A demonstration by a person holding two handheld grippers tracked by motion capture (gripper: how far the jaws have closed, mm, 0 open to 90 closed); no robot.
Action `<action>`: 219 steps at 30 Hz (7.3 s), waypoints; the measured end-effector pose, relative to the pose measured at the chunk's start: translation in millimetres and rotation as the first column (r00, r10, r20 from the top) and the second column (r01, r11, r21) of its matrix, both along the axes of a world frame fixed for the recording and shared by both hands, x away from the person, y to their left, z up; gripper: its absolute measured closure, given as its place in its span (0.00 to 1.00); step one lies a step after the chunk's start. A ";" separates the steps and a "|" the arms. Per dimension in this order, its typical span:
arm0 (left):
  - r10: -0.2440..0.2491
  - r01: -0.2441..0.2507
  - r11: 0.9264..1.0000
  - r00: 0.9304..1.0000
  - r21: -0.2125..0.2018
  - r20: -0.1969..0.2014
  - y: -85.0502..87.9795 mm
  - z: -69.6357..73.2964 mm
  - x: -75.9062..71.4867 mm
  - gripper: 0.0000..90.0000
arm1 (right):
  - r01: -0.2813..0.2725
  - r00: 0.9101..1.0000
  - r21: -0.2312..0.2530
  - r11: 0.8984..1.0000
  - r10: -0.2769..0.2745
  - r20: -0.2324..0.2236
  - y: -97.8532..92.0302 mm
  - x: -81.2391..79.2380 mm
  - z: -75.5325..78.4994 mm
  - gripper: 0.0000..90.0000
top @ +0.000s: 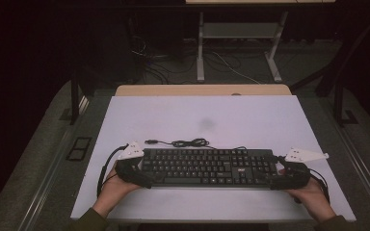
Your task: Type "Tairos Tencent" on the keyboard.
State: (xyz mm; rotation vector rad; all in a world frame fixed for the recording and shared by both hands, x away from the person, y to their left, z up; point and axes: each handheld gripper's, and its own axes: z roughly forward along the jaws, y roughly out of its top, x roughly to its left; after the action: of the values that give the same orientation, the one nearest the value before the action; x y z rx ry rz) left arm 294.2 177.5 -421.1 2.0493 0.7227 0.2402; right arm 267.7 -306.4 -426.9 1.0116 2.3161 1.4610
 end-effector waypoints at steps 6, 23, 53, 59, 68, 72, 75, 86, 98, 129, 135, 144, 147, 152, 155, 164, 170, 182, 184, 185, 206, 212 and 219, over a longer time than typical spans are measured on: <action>0.001 -0.001 1.000 1.000 -0.005 0.000 -0.1 0.3 0.3 0.00 | -0.005 1.000 0.001 1.000 0.005 -0.003 1.2 0.5 0.1 0.21; -0.007 0.007 1.000 1.000 -0.014 -0.008 -1.0 -0.7 0.6 0.00 | -0.033 0.999 -0.030 0.999 0.032 -0.019 17.1 6.7 4.1 0.20; 0.001 -0.001 1.000 1.000 -0.016 0.008 -3.0 2.1 0.1 0.00 | -0.093 0.995 0.040 0.995 0.095 -0.035 39.8 23.7 14.0 0.20; -0.012 0.013 1.000 1.000 -0.020 0.005 -3.1 0.6 1.7 0.00 | -0.100 0.994 0.045 0.994 0.101 -0.033 46.5 25.0 14.9 0.20; -0.007 0.007 0.999 1.000 -0.038 0.004 -1.9 0.9 1.7 0.00 | -0.121 0.992 0.045 0.992 0.123 -0.030 61.3 27.4 15.9 0.20; -0.006 0.006 0.999 1.000 -0.045 0.003 -1.5 0.7 1.9 0.00 | -0.139 0.990 0.044 0.989 0.140 -0.029 65.8 28.9 15.7 0.24; -0.003 0.003 0.999 1.000 -0.046 0.003 -0.5 1.1 1.9 0.00 | -0.152 0.988 0.051 0.987 0.154 -0.031 71.4 31.4 16.6 0.26; -0.002 0.002 0.999 1.000 -0.050 0.001 -0.4 0.3 2.5 0.00 | -0.185 0.982 0.050 0.982 0.187 -0.038 88.4 36.7 16.3 0.33; -0.001 0.001 0.999 1.000 -0.052 0.000 0.0 -0.3 2.7 0.00 | -0.228 0.970 0.017 0.974 0.228 -0.083 92.2 37.3 8.8 0.61; -0.010 0.010 0.999 1.000 -0.045 0.004 -0.6 -2.0 2.5 0.00 | -0.287 0.951 -0.093 0.953 0.271 -0.151 96.8 36.4 -5.9 0.99; -0.009 0.009 0.999 1.000 -0.042 0.003 -0.8 -2.2 2.5 0.00 | -0.296 0.948 -0.118 0.948 0.276 -0.160 99.3 36.5 -9.5 0.98; -0.006 0.006 0.999 1.000 -0.040 0.000 -1.6 -2.3 2.2 0.00 | -0.295 0.948 -0.143 0.945 0.271 -0.165 101.3 36.4 -11.3 0.98; -0.007 0.007 0.999 1.000 -0.038 0.001 -1.8 -2.2 2.2 0.00 | -0.294 0.948 -0.138 0.946 0.271 -0.166 100.9 36.5 -11.9 0.99; -0.009 0.009 0.999 1.000 -0.035 0.005 -2.2 -1.8 2.5 0.00 | -0.301 0.946 -0.149 0.942 0.275 -0.169 101.8 36.3 -13.5 0.99; -0.008 0.009 0.999 1.000 -0.031 0.008 -3.8 -0.9 2.6 0.00 | -0.301 0.946 -0.147 0.942 0.276 -0.169 101.7 36.4 -13.8 0.99; -0.021 0.021 0.999 1.000 -0.032 0.016 -10.3 1.5 7.5 0.00 | -0.301 0.946 -0.146 0.942 0.276 -0.168 101.6 36.5 -14.0 0.99; -0.025 0.025 0.999 1.000 -0.035 0.020 -15.0 1.9 11.4 0.00 | -0.300 0.947 -0.145 0.943 0.275 -0.169 101.5 36.7 -14.2 0.99; -0.043 0.043 0.998 0.999 -0.043 0.014 -26.9 5.0 18.8 0.00 | -0.300 0.946 -0.147 0.942 0.275 -0.169 101.7 36.6 -13.9 0.98; -0.046 0.047 0.998 0.999 -0.043 0.017 -28.9 6.3 20.1 0.00 | -0.300 0.946 -0.146 0.943 0.275 -0.169 101.7 36.7 -14.0 0.99; -0.043 0.044 0.998 0.999 -0.045 0.018 -30.0 6.8 20.9 0.00 | -0.301 0.946 -0.146 0.943 0.275 -0.171 101.7 36.8 -13.9 0.98; -0.061 0.062 0.997 0.998 -0.047 0.021 -49.3 0.9 35.0 0.24 | -0.301 0.946 -0.142 0.943 0.275 -0.174 101.4 37.2 -14.1 0.98; -0.075 0.075 0.997 0.997 -0.022 -0.015 -50.7 -1.9 35.3 0.62 | -0.301 0.945 -0.142 0.943 0.276 -0.175 101.3 37.1 -14.1 0.99; -0.093 0.094 0.996 0.994 0.004 -0.064 -52.5 -4.9 37.6 0.93 | -0.301 0.945 -0.141 0.943 0.275 -0.175 101.4 37.1 -14.1 0.99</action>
State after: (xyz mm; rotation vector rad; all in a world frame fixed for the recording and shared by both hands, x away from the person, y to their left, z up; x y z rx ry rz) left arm 331.8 125.0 -426.1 2.0995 0.6632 0.1244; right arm 304.8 -205.0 -441.0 0.7889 2.7426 1.2932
